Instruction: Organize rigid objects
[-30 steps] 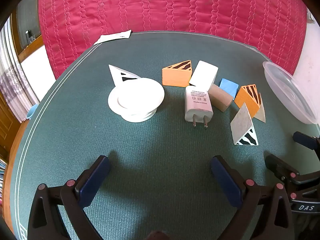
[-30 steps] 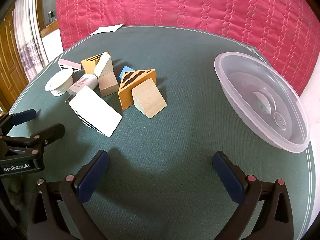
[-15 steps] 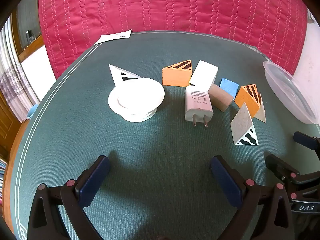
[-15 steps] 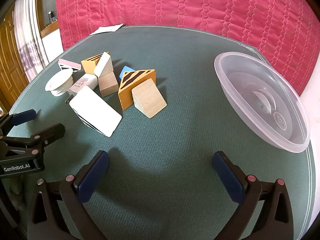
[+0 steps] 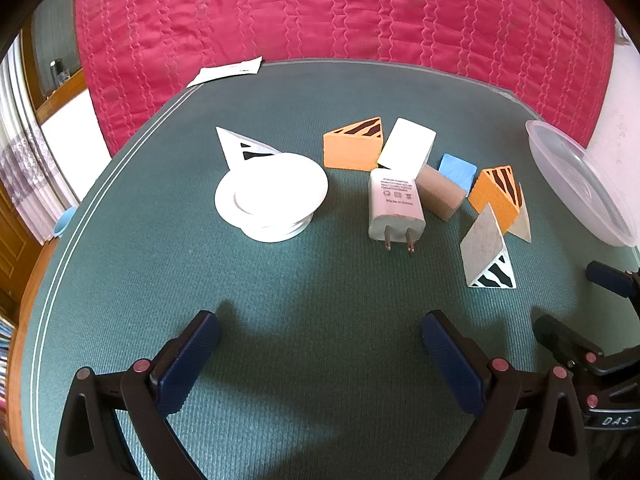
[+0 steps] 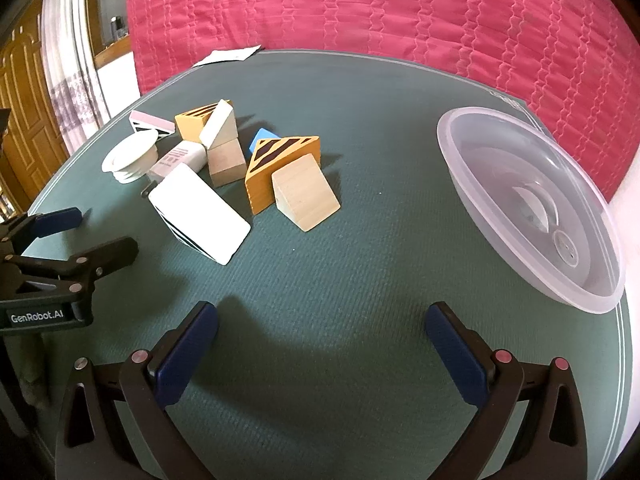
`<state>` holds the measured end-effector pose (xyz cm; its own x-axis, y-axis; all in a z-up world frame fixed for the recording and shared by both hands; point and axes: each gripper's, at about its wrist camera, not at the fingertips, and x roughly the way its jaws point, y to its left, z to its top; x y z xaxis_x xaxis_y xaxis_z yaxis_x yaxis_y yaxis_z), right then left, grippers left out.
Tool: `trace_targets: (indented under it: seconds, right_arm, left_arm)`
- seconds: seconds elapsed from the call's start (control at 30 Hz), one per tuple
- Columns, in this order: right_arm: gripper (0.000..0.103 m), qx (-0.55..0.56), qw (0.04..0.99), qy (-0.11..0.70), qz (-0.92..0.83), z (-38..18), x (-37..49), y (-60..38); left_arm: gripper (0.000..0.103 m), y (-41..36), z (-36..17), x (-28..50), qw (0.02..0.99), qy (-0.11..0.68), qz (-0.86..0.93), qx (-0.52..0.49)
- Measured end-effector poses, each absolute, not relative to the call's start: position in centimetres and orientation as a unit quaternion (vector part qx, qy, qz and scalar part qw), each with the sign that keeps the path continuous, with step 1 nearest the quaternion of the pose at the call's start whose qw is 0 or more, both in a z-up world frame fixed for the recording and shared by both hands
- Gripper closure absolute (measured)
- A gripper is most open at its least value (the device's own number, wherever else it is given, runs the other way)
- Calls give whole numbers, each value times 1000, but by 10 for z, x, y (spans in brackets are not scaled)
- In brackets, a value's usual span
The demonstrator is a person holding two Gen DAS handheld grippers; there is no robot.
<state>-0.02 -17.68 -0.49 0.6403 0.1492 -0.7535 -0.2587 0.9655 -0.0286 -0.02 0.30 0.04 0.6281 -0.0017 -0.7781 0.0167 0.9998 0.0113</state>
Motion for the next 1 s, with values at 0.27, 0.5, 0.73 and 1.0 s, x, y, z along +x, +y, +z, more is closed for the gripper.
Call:
trace_targets:
  seconds: [0.27, 0.5, 0.73, 1.0]
  right_arm:
    - [0, -81, 897, 410, 140, -5, 0, -177]
    - [0, -84, 897, 411, 138, -4, 0, -175]
    - [0, -84, 897, 411, 138, -4, 0, -175]
    - [0, -84, 897, 411, 138, -4, 0, -175]
  left_arm:
    - [0, 0, 0, -2, 902, 431, -3, 10]
    - [0, -2, 0, -1, 902, 431, -3, 10]
    - [0, -2, 0, -1, 902, 431, -3, 10]
    - [0, -2, 0, -1, 902, 431, -3, 10]
